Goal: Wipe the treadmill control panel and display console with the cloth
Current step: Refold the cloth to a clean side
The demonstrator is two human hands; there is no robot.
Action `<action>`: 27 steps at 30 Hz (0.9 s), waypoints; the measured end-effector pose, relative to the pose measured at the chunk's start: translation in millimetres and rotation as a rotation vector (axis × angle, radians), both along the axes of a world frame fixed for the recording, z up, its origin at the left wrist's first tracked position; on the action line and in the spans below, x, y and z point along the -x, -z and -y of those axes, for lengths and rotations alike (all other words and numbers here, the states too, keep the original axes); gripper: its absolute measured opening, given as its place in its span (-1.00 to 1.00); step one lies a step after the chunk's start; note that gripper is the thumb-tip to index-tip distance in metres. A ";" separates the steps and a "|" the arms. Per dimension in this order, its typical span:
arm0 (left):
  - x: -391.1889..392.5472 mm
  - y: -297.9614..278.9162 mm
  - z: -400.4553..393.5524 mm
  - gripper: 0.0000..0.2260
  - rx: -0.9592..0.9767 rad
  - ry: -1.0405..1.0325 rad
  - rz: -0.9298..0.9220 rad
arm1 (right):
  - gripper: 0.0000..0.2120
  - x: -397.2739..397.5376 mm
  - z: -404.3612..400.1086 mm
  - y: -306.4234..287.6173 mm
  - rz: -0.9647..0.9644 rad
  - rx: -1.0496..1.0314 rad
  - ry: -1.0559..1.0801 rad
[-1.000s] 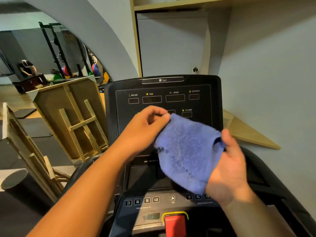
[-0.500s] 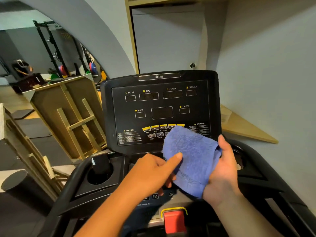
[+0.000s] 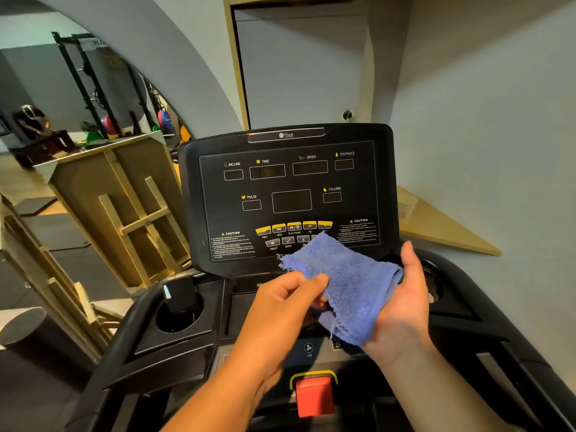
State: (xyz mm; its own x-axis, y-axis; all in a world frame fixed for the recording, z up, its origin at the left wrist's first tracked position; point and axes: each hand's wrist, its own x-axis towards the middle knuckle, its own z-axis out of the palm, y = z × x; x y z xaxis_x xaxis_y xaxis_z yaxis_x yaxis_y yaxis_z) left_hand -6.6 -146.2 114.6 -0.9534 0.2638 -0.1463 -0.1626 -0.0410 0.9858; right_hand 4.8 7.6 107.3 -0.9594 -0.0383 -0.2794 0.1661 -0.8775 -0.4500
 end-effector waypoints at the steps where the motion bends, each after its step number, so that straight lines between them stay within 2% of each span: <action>1: -2.1 3.1 0.5 -0.68 -0.034 -0.026 -0.007 | -0.15 -0.3 0.1 0.1 0.003 0.009 -0.002; 4: -5.5 13.3 4.2 -0.58 -0.046 -0.086 -0.040 | -0.20 -1.8 0.6 -1.3 0.013 0.008 0.029; 7: -5.7 25.7 5.1 -0.63 -0.072 -0.221 0.007 | -0.26 -3.5 3.2 -4.2 0.037 0.006 0.050; 9: -4.1 28.5 5.3 -0.61 -0.242 -0.282 0.181 | -0.29 -5.2 5.7 -6.0 0.028 0.038 0.040; 11: -0.9 25.4 6.3 -0.59 -0.443 -0.154 0.373 | -0.32 -5.4 8.0 -5.3 0.014 0.052 0.053; 13: 1.5 16.3 9.1 -0.67 -0.514 -0.056 0.451 | -0.37 -4.0 9.1 -6.7 0.017 0.033 0.072; 17: 4.3 -9.2 5.7 -0.74 -0.514 -0.015 0.327 | -0.41 -6.0 4.8 -26.4 -0.098 0.001 0.018; 20: 6.7 -42.7 -3.9 -0.74 -0.541 0.067 0.135 | -0.29 0.3 -8.8 -43.9 -0.217 -0.040 0.055; 21: 8.0 -52.4 -8.9 -0.77 -0.550 0.088 0.098 | -0.31 3.5 -10.7 -47.9 -0.234 -0.003 0.095; 23: 12.0 -60.2 -19.6 -0.79 -0.544 0.121 0.081 | -0.50 7.4 -9.2 -40.1 -0.208 0.091 0.167; 26: 16.7 -41.9 -28.8 -0.80 -0.474 0.100 0.145 | -0.80 1.6 -2.2 -12.3 -0.219 0.041 0.162; 27: 17.3 -31.7 -28.1 -0.80 -0.429 0.077 0.151 | -0.69 2.2 0.9 -7.5 -0.189 -0.024 0.191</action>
